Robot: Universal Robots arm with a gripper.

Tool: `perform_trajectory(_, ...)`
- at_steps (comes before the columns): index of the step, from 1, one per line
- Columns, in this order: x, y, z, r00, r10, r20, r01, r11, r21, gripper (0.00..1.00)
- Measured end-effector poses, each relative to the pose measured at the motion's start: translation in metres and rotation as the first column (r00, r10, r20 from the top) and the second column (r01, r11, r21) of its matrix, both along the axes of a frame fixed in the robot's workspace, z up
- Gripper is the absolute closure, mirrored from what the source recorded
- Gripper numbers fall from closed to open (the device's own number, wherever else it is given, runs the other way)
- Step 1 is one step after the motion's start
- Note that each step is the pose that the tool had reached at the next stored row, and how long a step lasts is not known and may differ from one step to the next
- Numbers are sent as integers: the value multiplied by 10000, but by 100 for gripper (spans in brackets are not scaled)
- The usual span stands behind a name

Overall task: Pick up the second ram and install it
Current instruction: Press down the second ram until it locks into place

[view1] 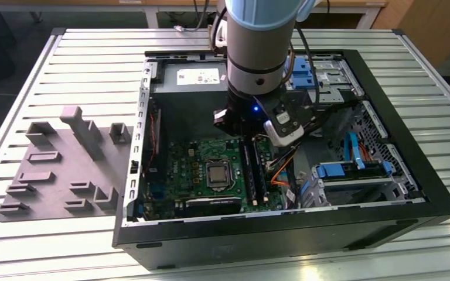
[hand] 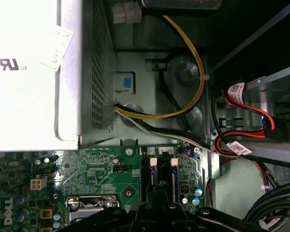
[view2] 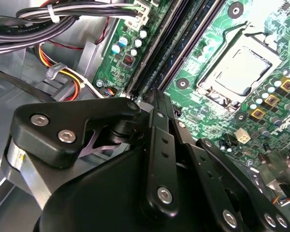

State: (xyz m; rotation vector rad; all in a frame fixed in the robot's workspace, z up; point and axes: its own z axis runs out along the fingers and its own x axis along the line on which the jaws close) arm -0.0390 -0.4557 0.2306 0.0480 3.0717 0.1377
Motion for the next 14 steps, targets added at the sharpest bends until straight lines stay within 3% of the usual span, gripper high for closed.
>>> perform_trajectory(14,0,-38,0,10000,1,0,-1,10000,0,89)
